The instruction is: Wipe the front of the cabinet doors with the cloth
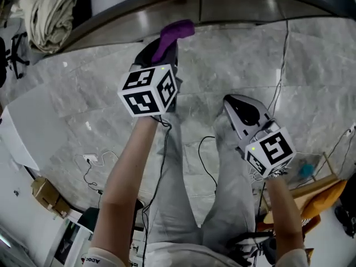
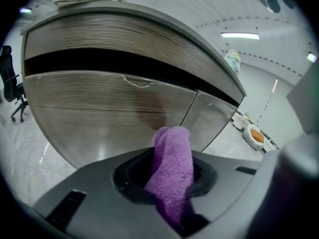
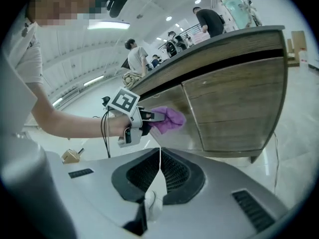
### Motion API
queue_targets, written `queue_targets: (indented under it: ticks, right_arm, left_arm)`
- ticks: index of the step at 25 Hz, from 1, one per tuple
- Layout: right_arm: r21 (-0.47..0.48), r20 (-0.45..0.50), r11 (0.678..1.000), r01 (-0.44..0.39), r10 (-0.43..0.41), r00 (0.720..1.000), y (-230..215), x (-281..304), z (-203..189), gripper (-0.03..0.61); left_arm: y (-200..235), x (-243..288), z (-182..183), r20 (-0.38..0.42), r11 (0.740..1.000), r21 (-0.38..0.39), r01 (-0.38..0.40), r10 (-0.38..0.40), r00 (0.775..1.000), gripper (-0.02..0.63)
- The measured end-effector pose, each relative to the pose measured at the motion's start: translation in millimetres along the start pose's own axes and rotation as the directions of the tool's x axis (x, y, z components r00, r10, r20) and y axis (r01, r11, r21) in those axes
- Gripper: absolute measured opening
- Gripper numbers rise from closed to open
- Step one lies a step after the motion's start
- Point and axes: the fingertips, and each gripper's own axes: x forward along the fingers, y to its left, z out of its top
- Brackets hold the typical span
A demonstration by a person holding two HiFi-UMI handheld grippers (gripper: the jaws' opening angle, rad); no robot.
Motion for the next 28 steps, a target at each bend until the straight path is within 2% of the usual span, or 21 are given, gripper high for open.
queue_targets:
  ticks: [5,10,17,20,25,28]
  right_arm:
    - [0.055,-0.002,0.993,0.102,-0.102,0.995,-48,-48,-28,0.028]
    - [0.112,0.041,0.978,0.174,-0.179,0.983,-60,-50,-36,0.028]
    - [0.131,0.087,0.975,0.18,-0.192,0.977,-36,0,-15,0.028]
    - [0.117,0.095,0.982,0.15,-0.161,0.982,-9,31,-1,0.028]
    - [0.074,0.088,0.993,0.092,-0.098,0.991,38,84,17,0.028]
    - [0.065,0.079,0.996,0.065,-0.07,0.994,61,108,22,0.028]
  left_arm:
    - [-28,42,12,-0.025,1.0,0.014,0.014,-0.014,1.0,0.091]
    - [-8,57,13,-0.042,0.999,0.036,-0.017,0.018,0.999,0.091]
    - [91,22,4,-0.059,0.993,-0.005,-0.121,0.12,0.991,0.091]
    - [145,-4,-3,-0.07,0.985,-0.042,-0.169,0.166,0.984,0.091]
    - [222,-40,-3,-0.078,0.972,-0.025,-0.232,0.23,0.97,0.091]
    - [258,-57,-7,-0.084,0.963,-0.044,-0.264,0.26,0.962,0.091]
